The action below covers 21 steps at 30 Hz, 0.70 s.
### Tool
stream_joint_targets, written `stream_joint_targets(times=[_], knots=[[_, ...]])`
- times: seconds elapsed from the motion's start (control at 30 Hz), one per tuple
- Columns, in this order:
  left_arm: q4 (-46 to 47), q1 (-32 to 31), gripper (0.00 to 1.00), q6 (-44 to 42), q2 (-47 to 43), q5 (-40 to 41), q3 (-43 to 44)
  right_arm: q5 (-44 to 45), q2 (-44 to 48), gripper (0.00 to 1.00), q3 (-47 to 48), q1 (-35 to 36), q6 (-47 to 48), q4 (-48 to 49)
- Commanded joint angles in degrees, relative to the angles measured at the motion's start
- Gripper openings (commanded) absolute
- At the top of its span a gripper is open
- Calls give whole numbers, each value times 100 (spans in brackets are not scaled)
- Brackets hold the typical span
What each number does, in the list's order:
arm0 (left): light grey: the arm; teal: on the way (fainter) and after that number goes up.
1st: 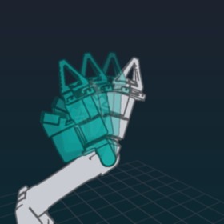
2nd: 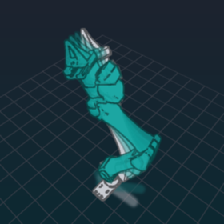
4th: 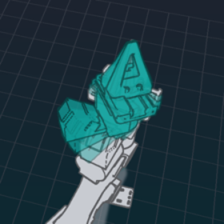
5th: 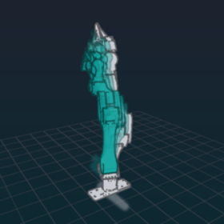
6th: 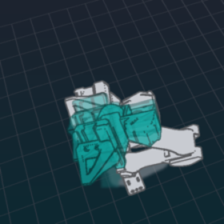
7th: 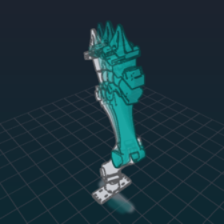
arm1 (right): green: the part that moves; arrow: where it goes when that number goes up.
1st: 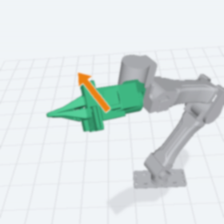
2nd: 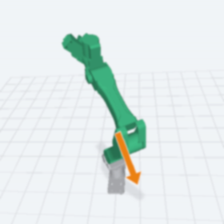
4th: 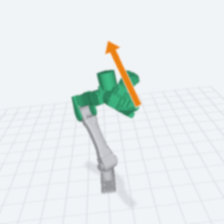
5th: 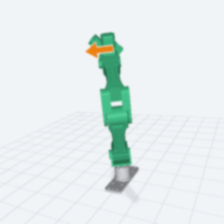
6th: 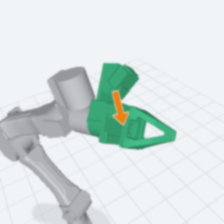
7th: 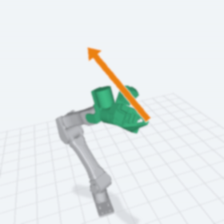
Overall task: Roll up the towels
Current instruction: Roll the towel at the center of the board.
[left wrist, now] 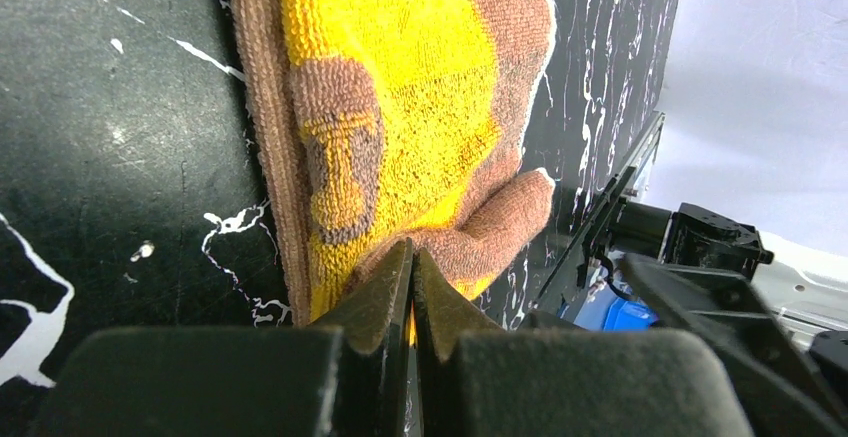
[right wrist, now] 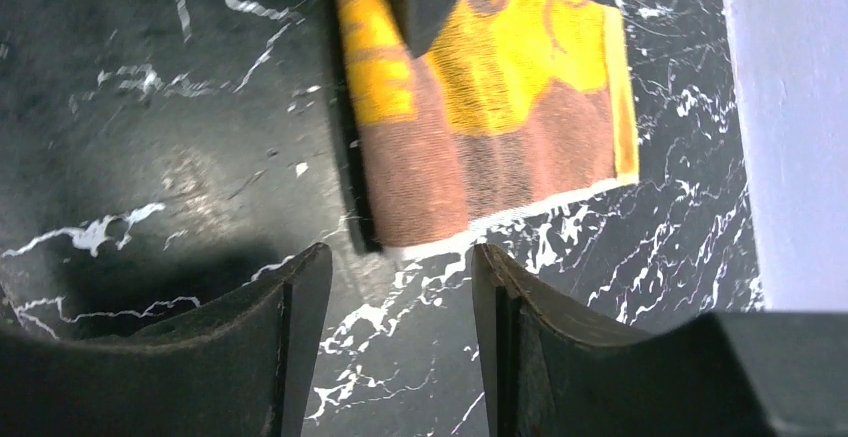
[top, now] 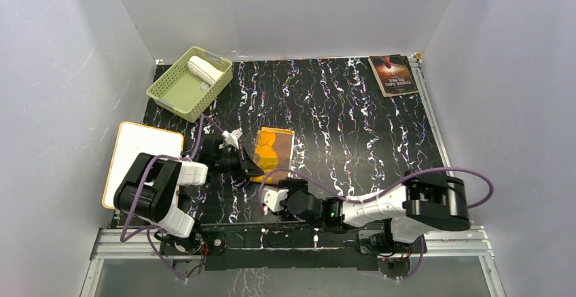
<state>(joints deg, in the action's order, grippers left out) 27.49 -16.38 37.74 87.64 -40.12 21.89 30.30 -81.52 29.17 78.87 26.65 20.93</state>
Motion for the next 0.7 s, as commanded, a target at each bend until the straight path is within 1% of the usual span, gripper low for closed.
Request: stream_joint_targets(times=[0.0, 0.1, 0.27, 0.43, 0.67], knots=[[-378, 3, 0, -230, 256, 281, 11, 211, -488, 51, 291, 180, 756, 485], [-494, -1, 0, -288, 327, 229, 49, 2, -677, 51, 327, 181, 940, 679], [-437, 3, 0, -274, 440, 123, 55, -214, -1114, 49, 513, 181, 1000, 711], [-462, 3, 0, -293, 498, 70, 106, -177, -1599, 47, 668, 166, 1120, 778], [-563, 3, 0, -381, 572, -25, 187, -67, -2243, 47, 916, -106, 1133, 666]])
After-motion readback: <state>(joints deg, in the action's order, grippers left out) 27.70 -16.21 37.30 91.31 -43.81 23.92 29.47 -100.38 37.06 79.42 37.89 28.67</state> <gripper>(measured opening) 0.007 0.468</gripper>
